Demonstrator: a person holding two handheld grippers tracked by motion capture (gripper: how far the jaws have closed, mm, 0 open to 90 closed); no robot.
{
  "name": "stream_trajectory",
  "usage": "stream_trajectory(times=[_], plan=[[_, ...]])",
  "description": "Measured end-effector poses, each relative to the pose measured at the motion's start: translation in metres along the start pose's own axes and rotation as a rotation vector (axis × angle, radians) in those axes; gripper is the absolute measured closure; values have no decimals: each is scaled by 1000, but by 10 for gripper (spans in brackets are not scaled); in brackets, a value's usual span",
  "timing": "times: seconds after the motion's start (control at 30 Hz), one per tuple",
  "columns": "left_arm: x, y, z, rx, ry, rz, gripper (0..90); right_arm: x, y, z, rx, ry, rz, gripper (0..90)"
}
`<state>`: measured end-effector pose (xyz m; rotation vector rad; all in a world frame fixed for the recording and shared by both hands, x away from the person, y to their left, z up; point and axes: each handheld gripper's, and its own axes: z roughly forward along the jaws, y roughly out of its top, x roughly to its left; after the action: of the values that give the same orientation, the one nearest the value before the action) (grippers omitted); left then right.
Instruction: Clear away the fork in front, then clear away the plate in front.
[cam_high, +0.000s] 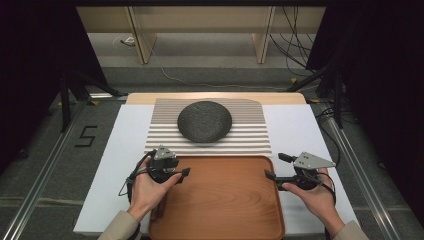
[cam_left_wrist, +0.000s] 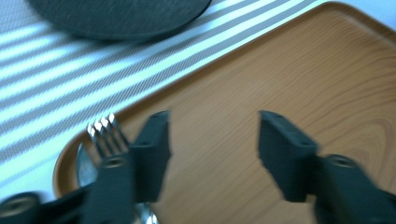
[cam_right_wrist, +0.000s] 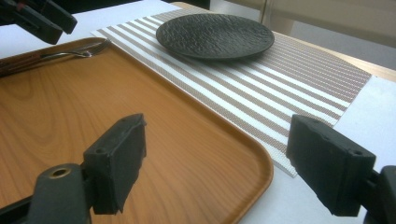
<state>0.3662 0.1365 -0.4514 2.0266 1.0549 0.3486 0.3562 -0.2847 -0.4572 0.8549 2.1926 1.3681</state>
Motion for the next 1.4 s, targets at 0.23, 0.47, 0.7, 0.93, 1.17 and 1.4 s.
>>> stream_trajectory(times=[0.23, 0.47, 0.7, 0.93, 1.17, 1.4], plan=[[-3, 2, -4, -33, 43, 104, 125, 0, 0, 0, -2, 2, 2, 208], [-1, 4, -7, -56, 46, 109, 0, -1, -1, -1, -6, 2, 6, 208], [2, 3, -7, -60, 56, 109, 0, -1, -1, -1, -11, -1, 8, 207], [1, 3, -8, -59, 58, 111, 0, -1, -1, -1, -7, 0, 6, 207], [4, 4, -8, -62, 63, 103, 0, -1, 0, -1, -10, 0, 3, 207], [6, 4, -6, -61, 62, 98, 0, -2, -1, -1, -13, -3, 4, 207]])
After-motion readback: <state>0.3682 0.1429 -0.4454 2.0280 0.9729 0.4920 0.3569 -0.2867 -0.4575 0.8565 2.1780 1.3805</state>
